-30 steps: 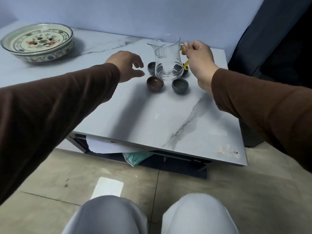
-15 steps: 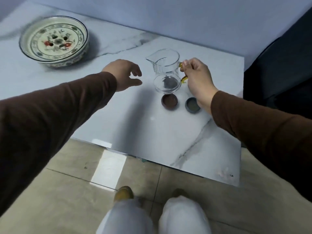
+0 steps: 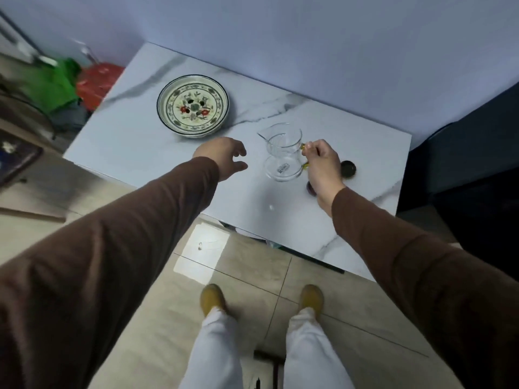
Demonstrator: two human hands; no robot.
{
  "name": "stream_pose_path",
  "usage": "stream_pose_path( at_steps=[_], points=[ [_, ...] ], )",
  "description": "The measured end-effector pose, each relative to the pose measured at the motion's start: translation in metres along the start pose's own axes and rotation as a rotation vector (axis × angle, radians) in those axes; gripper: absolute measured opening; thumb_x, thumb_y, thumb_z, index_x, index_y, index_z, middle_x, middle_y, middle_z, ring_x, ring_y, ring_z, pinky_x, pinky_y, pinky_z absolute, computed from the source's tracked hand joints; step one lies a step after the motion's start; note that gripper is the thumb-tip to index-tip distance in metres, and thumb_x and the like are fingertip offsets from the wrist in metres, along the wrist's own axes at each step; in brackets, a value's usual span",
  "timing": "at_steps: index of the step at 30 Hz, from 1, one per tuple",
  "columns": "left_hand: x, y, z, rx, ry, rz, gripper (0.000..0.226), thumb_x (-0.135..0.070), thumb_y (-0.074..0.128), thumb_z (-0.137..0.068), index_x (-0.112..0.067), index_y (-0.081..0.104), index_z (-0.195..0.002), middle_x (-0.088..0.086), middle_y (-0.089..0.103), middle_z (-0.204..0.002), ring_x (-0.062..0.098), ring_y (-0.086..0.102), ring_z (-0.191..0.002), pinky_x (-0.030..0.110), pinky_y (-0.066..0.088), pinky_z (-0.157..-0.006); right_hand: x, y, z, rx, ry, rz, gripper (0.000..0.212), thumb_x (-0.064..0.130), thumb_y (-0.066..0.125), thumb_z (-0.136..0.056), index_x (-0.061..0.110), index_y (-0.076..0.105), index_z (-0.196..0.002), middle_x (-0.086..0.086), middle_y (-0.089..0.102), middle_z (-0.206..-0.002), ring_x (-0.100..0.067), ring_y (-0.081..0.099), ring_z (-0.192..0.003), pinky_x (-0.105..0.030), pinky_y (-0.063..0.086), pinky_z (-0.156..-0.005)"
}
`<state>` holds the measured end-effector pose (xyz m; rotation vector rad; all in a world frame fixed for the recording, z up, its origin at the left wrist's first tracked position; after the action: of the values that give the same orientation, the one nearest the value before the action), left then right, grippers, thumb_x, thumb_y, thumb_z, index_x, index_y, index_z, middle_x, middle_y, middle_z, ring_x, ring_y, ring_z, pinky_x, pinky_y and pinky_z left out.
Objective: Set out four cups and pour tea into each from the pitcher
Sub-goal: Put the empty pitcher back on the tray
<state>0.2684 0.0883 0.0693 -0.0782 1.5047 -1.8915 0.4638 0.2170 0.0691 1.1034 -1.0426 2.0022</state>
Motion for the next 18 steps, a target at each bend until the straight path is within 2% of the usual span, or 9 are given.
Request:
stream_pose_path(
  at_steps=[8, 13, 18],
  points=[
    [0.088, -0.036, 0.016, 0.048, 0.03, -0.032, 0.037, -0.04, 0.065, -0.082, -0.025, 0.062, -0.116, -0.003, 0.065, -0.115, 0.023, 0.058, -0.105, 0.036, 0.048, -0.089, 0.035, 0.087, 0.037, -0.04, 0.011, 0.032, 0.028, 0.028, 0.046, -0.098, 0.003, 0.052, -0.086, -0.004, 0.052, -0.08, -0.013, 0.043, -0.072, -0.029, 0.031, -0.061],
    [0.126, -0.056, -0.004, 0.07, 0.03, -0.049, 0.037, -0.041, 0.065, -0.082, -0.025, 0.062, -0.115, -0.003, 0.065, -0.115, 0.023, 0.058, -0.105, 0.036, 0.048, -0.089, 0.049, 0.124, 0.026, -0.045, 0.011, 0.011, 0.025, 0.027, 0.047, -0.098, 0.019, 0.048, -0.074, -0.003, 0.058, -0.082, -0.012, 0.045, -0.071, -0.028, 0.033, -0.059],
    [0.169, -0.078, -0.025, 0.096, 0.015, -0.08, 0.036, -0.04, 0.064, -0.082, -0.024, 0.063, -0.114, -0.001, 0.066, -0.116, 0.024, 0.059, -0.105, 0.037, 0.049, -0.09, 0.062, 0.172, 0.005, -0.015, 0.042, 0.016, 0.028, 0.026, 0.045, -0.097, 0.022, 0.046, -0.07, -0.006, 0.062, -0.087, -0.014, 0.047, -0.072, -0.027, 0.035, -0.059]
  ],
)
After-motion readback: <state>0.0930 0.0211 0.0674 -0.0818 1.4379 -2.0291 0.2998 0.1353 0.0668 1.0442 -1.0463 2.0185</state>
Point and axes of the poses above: each hand's wrist, its own z-axis away from the middle knuckle, its own y-axis out of the palm, x = y × z, the point moved 10 cm from there along -z, towards the middle knuckle
